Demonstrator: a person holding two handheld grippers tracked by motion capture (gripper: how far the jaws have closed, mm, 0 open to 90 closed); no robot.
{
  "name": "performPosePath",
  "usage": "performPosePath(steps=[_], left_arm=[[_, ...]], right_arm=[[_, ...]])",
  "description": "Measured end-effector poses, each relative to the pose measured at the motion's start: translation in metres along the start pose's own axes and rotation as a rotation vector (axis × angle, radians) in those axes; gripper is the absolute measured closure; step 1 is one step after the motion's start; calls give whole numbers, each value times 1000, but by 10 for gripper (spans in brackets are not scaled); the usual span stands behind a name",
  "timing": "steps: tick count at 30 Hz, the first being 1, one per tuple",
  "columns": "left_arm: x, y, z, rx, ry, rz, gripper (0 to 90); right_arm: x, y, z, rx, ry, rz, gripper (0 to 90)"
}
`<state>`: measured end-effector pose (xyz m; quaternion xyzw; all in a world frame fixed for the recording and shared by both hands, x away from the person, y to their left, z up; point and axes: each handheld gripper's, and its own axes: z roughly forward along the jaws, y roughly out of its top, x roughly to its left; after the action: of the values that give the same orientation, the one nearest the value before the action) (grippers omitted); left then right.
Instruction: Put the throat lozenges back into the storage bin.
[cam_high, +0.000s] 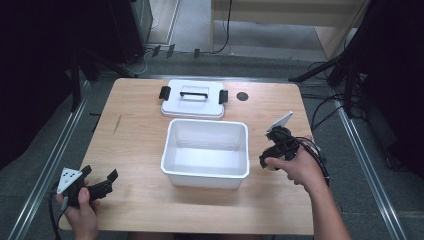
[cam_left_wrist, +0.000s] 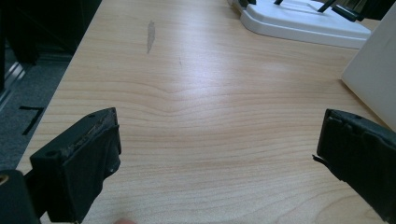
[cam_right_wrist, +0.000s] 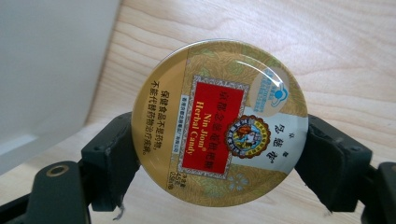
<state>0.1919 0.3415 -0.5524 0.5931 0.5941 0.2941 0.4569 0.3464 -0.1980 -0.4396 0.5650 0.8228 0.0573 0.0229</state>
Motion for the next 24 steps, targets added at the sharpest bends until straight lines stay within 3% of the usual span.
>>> performPosePath(steps=[5,10,13,14,17,24], left_arm=[[-1,0,0,-1,6,3,1],[-1,0,0,0,7,2,1],[-1,0,0,2,7,2,1],[-1,0,0,1,8,4,1],[-1,0,0,0,8,3,1],[-1,0,0,0,6,2,1]], right_arm=[[9,3,-21,-36,4,-34,202],[16,4,-31,-43,-4,-58,202],[20,5,-39,-50,10,-95,202],[23,7,-46,-51,-1,-123,202],[26,8,-52,-55,-8,-144,202],[39,18,-72,-81,0,-169,202]])
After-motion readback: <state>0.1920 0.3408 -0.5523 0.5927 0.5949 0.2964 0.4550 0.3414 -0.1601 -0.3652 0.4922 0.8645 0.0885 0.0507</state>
